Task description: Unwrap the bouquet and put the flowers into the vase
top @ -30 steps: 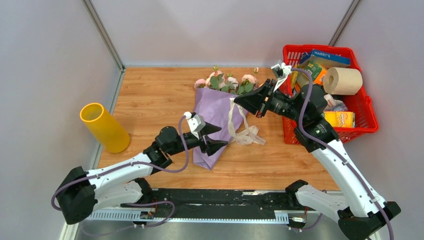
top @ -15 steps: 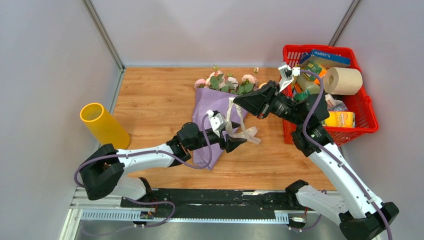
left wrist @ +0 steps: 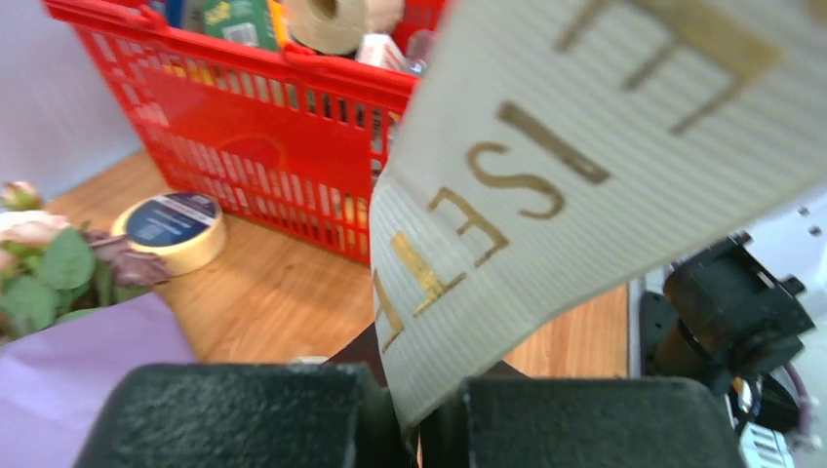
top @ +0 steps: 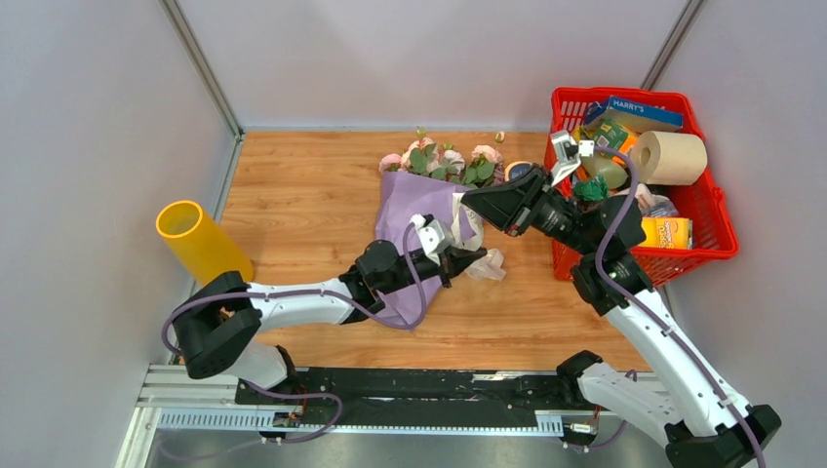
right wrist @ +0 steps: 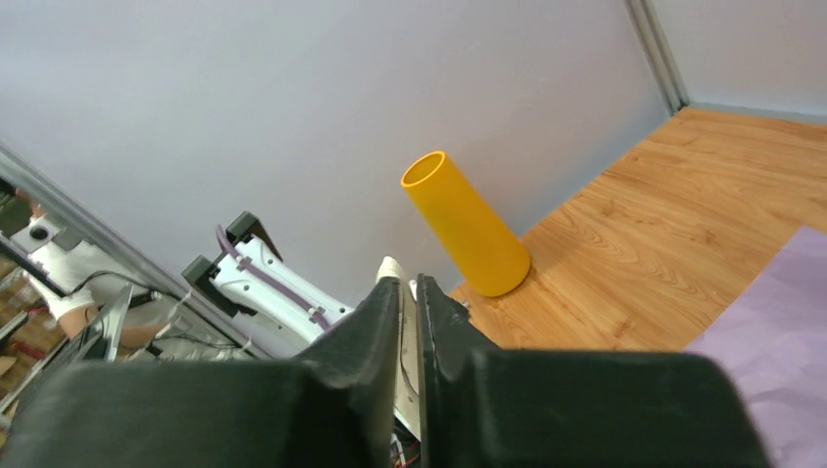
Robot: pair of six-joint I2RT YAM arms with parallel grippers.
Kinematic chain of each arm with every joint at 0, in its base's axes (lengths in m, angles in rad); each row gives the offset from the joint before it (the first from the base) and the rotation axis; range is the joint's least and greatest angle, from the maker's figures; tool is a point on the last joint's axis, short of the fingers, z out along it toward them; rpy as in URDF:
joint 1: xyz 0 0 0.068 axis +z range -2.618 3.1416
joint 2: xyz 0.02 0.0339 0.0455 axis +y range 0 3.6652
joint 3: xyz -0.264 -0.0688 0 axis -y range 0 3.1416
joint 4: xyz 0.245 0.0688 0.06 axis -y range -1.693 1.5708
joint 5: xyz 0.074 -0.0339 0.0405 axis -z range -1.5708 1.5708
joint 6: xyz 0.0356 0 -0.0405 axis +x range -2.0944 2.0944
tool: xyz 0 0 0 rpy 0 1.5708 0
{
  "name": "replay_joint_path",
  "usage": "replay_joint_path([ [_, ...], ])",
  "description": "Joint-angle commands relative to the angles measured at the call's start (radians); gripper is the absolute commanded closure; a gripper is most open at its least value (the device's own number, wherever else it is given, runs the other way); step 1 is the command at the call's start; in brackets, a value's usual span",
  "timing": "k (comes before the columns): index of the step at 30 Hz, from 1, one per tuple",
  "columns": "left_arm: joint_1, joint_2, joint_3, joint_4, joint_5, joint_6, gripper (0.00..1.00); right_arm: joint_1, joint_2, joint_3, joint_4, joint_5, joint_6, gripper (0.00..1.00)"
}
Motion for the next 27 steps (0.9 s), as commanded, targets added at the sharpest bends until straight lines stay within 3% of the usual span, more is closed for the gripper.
replay_joint_path([
  [1, -0.005, -0.157, -0.008, -0.018, -0.145, 0.011, 1.0, 0.003, -0.084, -0.006, -0.087, 0.122, -0.083, 0.77],
  [5, -0.005, -0.295, 0.128, -0.344, -0.332, 0.035, 1.0, 0.001, -0.176, -0.048, -0.213, 0.304, -0.175, 0.5],
  [12, -0.005, -0.418, 0.413, -0.643, -0.518, 0.185, 1.0, 0.001, -0.301, -0.137, -0.309, 0.423, -0.26, 0.0],
  [16, -0.005, -0.398, 0.657, -0.882, -0.678, 0.368, 1.0, 0.003, -0.307, -0.178, -0.351, 0.408, -0.309, 0.0],
  [21, 0.011, -0.366, 0.856, -0.924, -0.88, 0.54, 1.0, 0.003, -0.315, -0.227, -0.363, 0.362, -0.327, 0.0],
  [27, 0.183, -0.302, 0.973, -1.031, -0.877, 0.585, 1.0, 0.003, -0.339, -0.252, -0.363, 0.354, -0.315, 0.0],
])
